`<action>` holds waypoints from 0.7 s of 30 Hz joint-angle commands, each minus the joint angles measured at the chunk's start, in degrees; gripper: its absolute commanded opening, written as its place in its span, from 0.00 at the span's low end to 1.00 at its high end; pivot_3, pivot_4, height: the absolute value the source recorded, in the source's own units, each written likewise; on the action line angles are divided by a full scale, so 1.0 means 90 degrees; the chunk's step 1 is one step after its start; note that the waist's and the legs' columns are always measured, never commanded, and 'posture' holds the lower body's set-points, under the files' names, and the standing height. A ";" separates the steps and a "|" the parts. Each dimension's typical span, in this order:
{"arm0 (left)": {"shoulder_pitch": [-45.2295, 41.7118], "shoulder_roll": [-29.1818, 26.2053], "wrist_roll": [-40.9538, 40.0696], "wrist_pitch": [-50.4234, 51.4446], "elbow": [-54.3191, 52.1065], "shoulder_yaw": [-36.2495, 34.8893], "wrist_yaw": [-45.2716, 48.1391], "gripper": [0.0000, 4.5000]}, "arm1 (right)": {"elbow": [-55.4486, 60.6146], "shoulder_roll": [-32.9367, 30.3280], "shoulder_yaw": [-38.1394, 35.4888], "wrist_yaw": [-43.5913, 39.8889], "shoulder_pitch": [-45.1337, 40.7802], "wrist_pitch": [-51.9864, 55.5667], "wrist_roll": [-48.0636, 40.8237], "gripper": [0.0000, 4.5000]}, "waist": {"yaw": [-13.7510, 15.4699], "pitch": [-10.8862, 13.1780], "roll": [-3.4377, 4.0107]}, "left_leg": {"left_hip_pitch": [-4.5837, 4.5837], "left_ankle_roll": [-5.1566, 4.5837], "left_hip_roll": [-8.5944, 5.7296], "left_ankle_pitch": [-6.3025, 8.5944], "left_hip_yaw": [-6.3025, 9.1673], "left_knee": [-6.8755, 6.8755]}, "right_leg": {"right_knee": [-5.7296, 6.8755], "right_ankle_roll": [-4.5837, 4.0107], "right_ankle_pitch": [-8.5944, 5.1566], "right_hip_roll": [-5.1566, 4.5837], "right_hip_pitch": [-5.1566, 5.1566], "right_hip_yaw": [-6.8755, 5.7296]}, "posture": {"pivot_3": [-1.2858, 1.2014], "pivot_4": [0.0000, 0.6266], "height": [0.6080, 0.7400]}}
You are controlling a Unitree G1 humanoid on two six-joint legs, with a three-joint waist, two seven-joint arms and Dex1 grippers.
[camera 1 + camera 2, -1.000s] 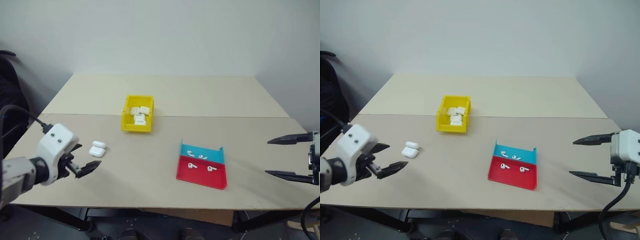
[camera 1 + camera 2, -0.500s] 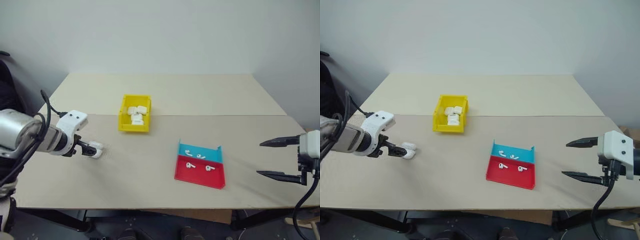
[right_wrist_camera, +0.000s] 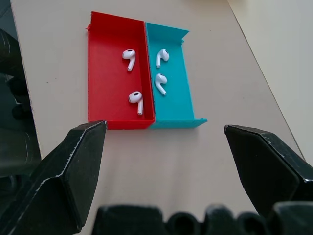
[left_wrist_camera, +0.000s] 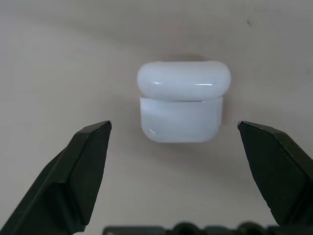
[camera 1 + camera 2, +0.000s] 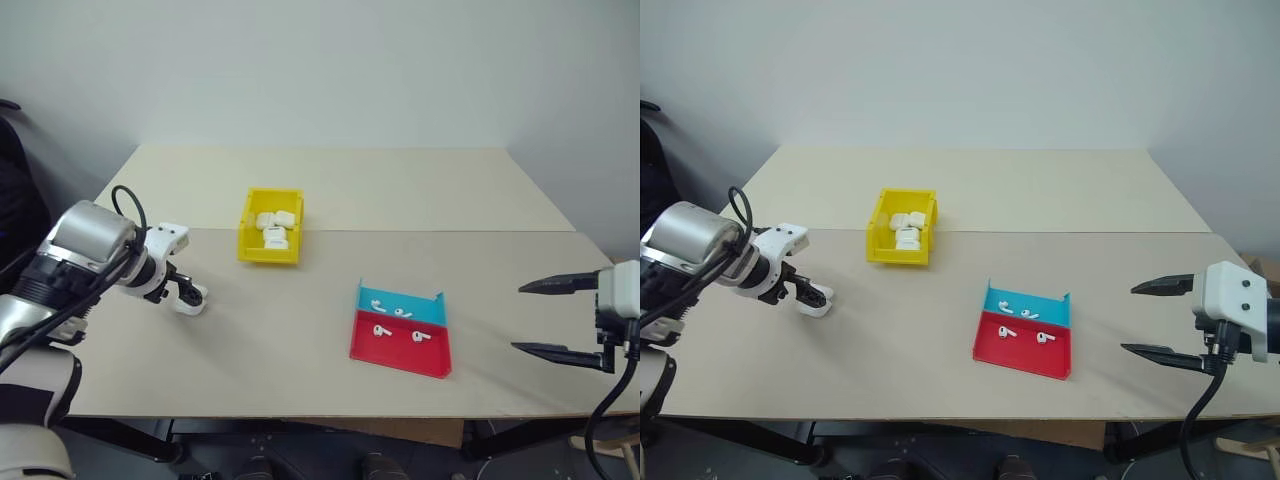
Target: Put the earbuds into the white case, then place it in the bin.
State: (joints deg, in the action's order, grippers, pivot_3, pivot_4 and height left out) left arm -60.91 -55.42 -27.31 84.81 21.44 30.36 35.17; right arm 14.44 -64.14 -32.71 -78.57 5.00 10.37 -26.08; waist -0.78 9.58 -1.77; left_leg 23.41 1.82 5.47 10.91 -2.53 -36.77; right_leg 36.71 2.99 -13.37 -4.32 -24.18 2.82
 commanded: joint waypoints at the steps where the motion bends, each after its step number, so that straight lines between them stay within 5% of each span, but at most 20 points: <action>1: -0.0248 0.0042 0.0402 -0.0236 0.0198 0.0175 0.0421 1.00 | 0.0175 -0.0001 -0.0299 0.0096 0.0007 0.0069 -0.0087 0.99 | 0.0006 0.0000 -0.0001 | 0.0001 0.0000 0.0000 0.0000 0.0000 -0.0001 | 0.0000 0.0001 0.0000 -0.0001 0.0000 0.0000 | 0.52 0.24 1.00; 21: -0.0253 0.0546 0.1528 -0.0624 0.0904 0.0372 0.1487 1.00 | 0.0223 0.0011 -0.0323 0.0206 0.0161 0.0021 0.0022 0.99 | 0.0010 0.0003 -0.0005 | 0.0005 0.0000 -0.0002 0.0000 0.0005 -0.0003 | 0.0001 0.0004 -0.0002 -0.0003 0.0000 -0.0002 | 0.52 0.24 1.00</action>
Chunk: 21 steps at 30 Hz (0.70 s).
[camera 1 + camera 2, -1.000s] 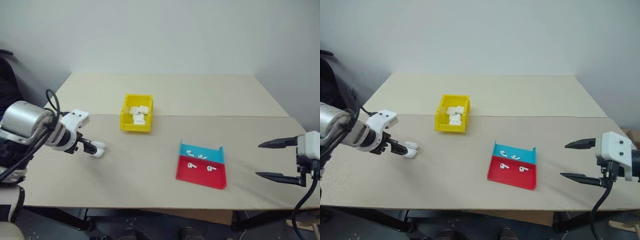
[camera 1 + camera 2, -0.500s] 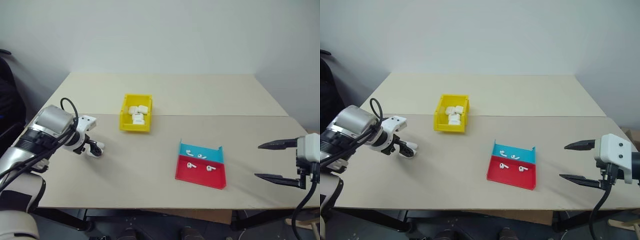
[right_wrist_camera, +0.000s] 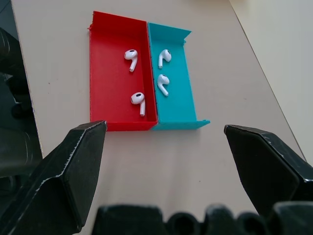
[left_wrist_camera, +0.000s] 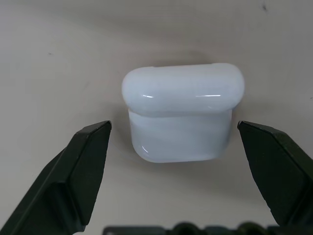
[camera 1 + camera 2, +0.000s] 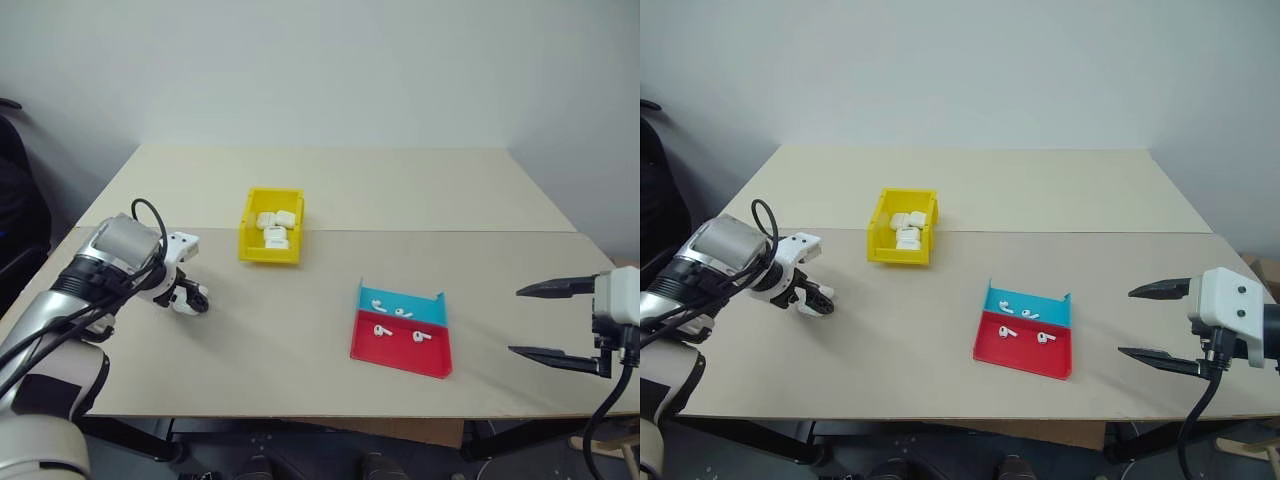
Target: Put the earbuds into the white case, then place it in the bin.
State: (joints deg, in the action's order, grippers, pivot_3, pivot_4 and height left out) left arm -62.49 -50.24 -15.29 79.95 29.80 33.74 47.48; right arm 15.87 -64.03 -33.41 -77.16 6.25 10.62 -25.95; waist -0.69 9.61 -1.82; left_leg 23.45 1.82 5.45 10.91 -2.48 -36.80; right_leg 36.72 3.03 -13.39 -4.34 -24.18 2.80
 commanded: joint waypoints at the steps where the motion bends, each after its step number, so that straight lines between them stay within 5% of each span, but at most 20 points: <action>1: -0.0069 -0.0027 0.0213 -0.0077 -0.0045 0.0008 0.0157 1.00 | 0.0054 -0.0006 -0.0241 0.0051 0.0022 -0.0011 0.0012 0.99 | 0.0001 0.0000 0.0000 | 0.0001 0.0000 0.0000 0.0000 0.0000 0.0000 | 0.0000 0.0000 0.0000 0.0000 0.0000 0.0000 | 0.52 0.24 1.00; 8: 0.0017 0.0108 0.0485 -0.0297 0.0263 -0.0005 0.0283 0.62 | 0.0021 -0.0043 -0.0198 0.0091 -0.0017 0.0001 0.0016 1.00 | -0.0001 0.0000 0.0000 | -0.0003 0.0000 -0.0001 0.0000 0.0000 0.0000 | 0.0002 0.0001 0.0000 0.0000 0.0002 0.0000 | 0.52 0.24 1.00; 15: 0.0162 -0.0009 0.0686 -0.0488 -0.0025 -0.0100 0.0425 0.62 | 0.0067 -0.0036 -0.0246 0.0126 0.0024 0.0015 0.0037 1.00 | -0.0015 -0.0001 0.0001 | -0.0012 0.0000 -0.0001 -0.0001 0.0001 -0.0005 | 0.0011 0.0002 -0.0001 0.0000 0.0005 0.0000 | 0.52 0.24 1.00; 21: 0.0508 -0.0540 0.0514 -0.0197 -0.2165 -0.1210 0.0019 0.62 | 0.0182 -0.0111 -0.0401 0.0161 -0.0051 0.0039 -0.0015 1.00 | -0.0006 0.0007 -0.0012 | 0.0002 0.0000 -0.0001 -0.0001 0.0005 -0.0005 | 0.0011 0.0001 0.0000 0.0000 -0.0003 0.0000 | 0.52 0.24 1.00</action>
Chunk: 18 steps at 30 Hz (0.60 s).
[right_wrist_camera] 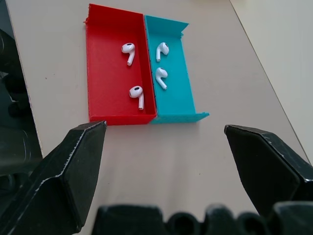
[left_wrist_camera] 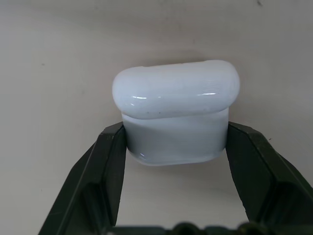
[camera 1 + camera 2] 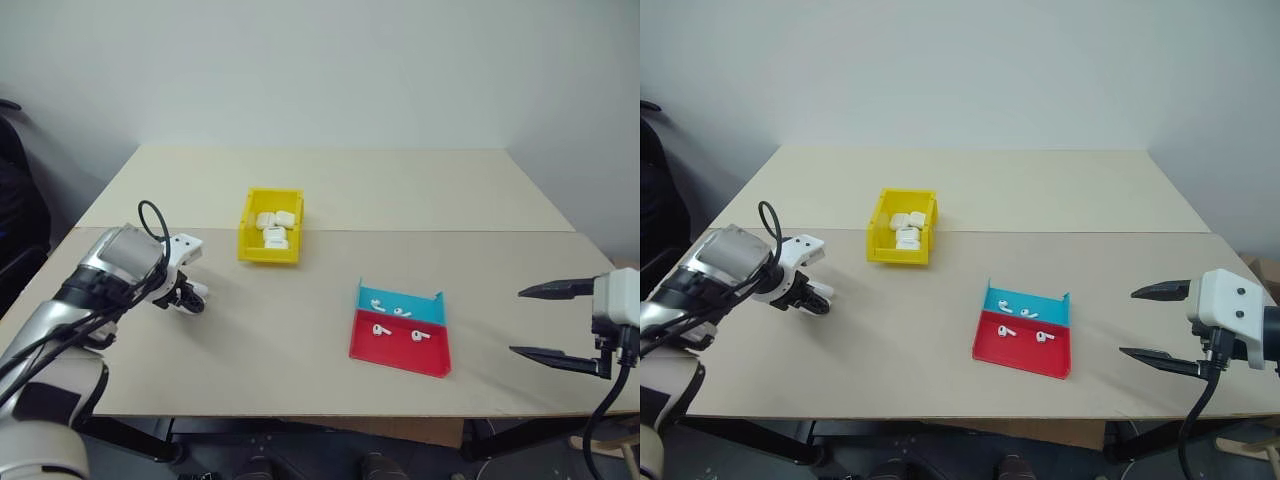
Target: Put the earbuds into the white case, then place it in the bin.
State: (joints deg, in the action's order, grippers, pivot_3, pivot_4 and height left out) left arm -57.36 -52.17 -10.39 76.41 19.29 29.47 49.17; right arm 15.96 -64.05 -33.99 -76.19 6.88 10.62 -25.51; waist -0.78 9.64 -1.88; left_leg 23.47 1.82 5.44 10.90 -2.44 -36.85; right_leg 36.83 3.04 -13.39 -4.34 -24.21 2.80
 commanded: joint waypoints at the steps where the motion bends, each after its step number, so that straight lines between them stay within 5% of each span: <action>1: 0.0035 -0.0431 -0.0204 0.0331 -0.1500 -0.1110 -0.0154 0.62 | 0.0228 -0.0150 -0.0348 0.0072 -0.0183 0.0091 -0.0103 1.00 | -0.0002 0.0005 -0.0008 | 0.0002 0.0000 0.0000 0.0000 0.0001 0.0000 | -0.0002 0.0000 0.0000 0.0000 -0.0001 -0.0001 | 0.52 0.24 1.00; 3: 0.0319 -0.0521 -0.0549 0.0497 -0.2376 -0.1875 -0.0129 0.62 | 0.0334 -0.0218 -0.0332 0.0112 -0.0307 0.0235 -0.0180 1.00 | -0.0010 0.0005 -0.0008 | 0.0006 0.0000 0.0000 0.0000 0.0001 0.0001 | -0.0005 0.0000 0.0000 -0.0001 -0.0001 -0.0001 | 0.52 0.24 1.00; 8: 0.2228 0.1036 -0.1268 -0.1195 -0.5022 -0.4653 -0.0705 0.62 | 0.0659 -0.0935 0.0200 -0.0109 -0.0715 0.0969 -0.0373 1.00 | 0.0000 -0.0011 0.0022 | -0.0006 -0.0002 -0.0006 0.0002 -0.0004 0.0001 | 0.0001 -0.0018 0.0007 -0.0010 0.0010 0.0000 | 0.52 0.24 1.00; 11: 0.3521 0.2195 -0.0958 -0.4357 -0.5370 -0.4784 -0.0791 0.62 | 0.0848 -0.1556 0.0947 -0.0122 -0.1256 0.1534 -0.0575 1.00 | 0.0009 -0.0012 0.0023 | -0.0018 -0.0001 -0.0008 0.0000 0.0002 -0.0004 | -0.0001 -0.0034 0.0018 -0.0008 0.0024 -0.0003 | 0.52 0.24 1.00; 18: 0.4482 0.3326 -0.1366 -0.7429 -0.4188 -0.4322 0.0425 0.62 | 0.1464 -0.1442 0.3378 0.0108 -0.3117 0.1723 -0.0052 1.00 | 0.0011 -0.0010 0.0015 | -0.0026 0.0005 -0.0014 -0.0006 0.0008 -0.0016 | -0.0006 -0.0044 -0.0004 -0.0004 0.0023 0.0012 | 0.52 0.24 1.00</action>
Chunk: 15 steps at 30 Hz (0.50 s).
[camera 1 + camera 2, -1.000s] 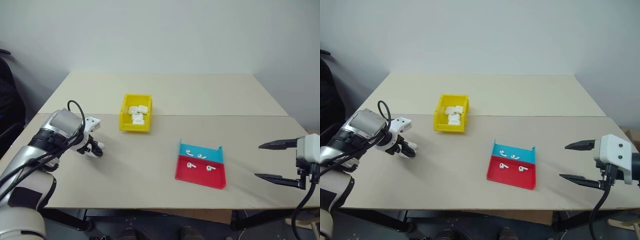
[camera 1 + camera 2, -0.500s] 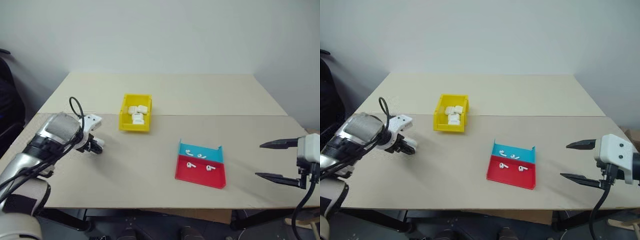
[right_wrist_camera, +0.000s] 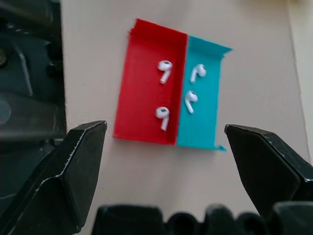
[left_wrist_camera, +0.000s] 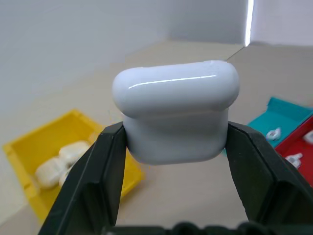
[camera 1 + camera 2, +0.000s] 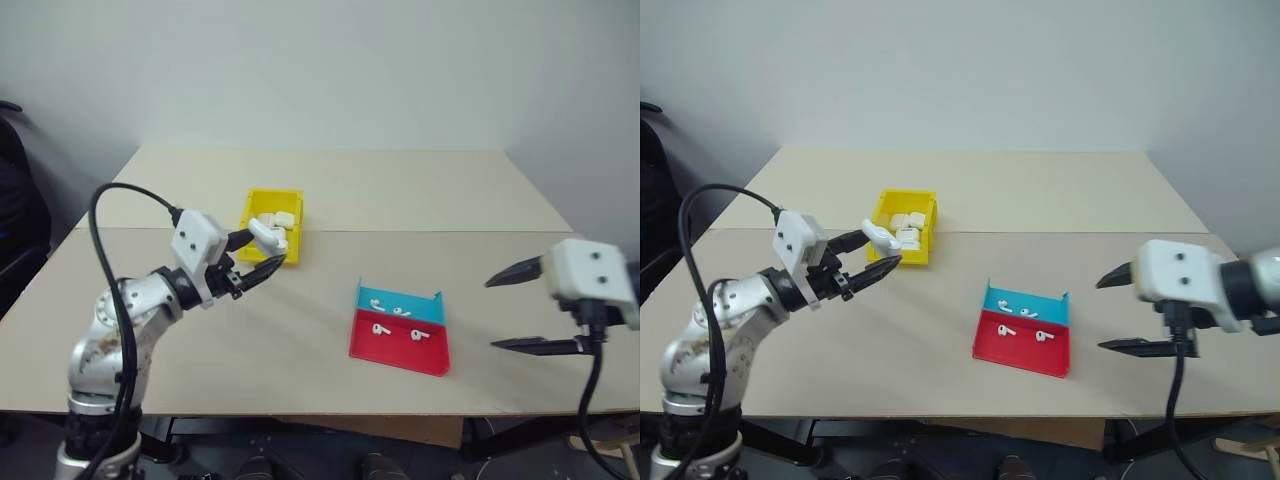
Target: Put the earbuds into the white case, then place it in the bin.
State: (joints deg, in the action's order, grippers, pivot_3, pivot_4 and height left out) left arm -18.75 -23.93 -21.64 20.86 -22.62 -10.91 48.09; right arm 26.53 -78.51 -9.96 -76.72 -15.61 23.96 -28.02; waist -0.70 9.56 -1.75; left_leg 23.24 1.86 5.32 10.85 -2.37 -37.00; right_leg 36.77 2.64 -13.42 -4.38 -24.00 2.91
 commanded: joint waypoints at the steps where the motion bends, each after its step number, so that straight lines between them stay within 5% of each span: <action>1: 0.0258 0.0250 -0.0162 -0.1581 0.0643 0.0199 0.0726 0.62 | 0.0334 0.0258 0.0987 0.0215 -0.0870 0.0376 0.0318 1.00 | -0.0002 -0.0001 0.0002 | 0.0001 0.0000 -0.0002 0.0000 0.0000 0.0000 | 0.0000 0.0002 0.0001 0.0000 -0.0004 0.0003 | 0.52 0.24 1.00; 6: 0.0576 0.0601 -0.0350 -0.3184 0.1444 0.0460 0.1627 0.62 | 0.0435 0.1286 0.2967 0.0681 -0.2574 0.1858 0.1403 1.00 | -0.0031 -0.0002 0.0003 | 0.0007 0.0000 -0.0003 -0.0001 -0.0004 -0.0002 | 0.0003 0.0007 0.0008 0.0004 -0.0018 0.0017 | 0.52 0.24 1.00; 11: 0.0708 0.0600 -0.0527 -0.3804 0.1777 0.0610 0.2018 0.62 | 0.0398 0.1885 0.4100 0.1011 -0.3208 0.2476 0.2395 0.66 | 0.0010 -0.0004 0.0006 | 0.0021 0.0000 -0.0004 0.0000 -0.0007 0.0001 | 0.0000 0.0016 0.0043 0.0001 -0.0028 0.0018 | 0.52 0.24 1.00; 15: 0.0817 0.0380 -0.0597 -0.3927 0.1836 0.0621 0.2190 0.62 | 0.0352 0.2237 0.4543 0.1002 -0.3457 0.2746 0.2715 0.66 | 0.0004 -0.0004 0.0007 | 0.0028 -0.0001 -0.0006 0.0000 -0.0008 0.0001 | -0.0004 0.0014 0.0045 0.0000 -0.0032 0.0017 | 0.52 0.24 1.00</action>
State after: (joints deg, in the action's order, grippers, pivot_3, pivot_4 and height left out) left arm -11.83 -19.59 -25.93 -12.70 -5.46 -5.19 66.84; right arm 29.28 -58.57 30.51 -68.01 -44.79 47.55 -5.60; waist -0.66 9.52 -1.68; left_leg 23.49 1.86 5.26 10.85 -2.45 -36.99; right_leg 36.75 2.78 -13.02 -4.38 -24.30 3.06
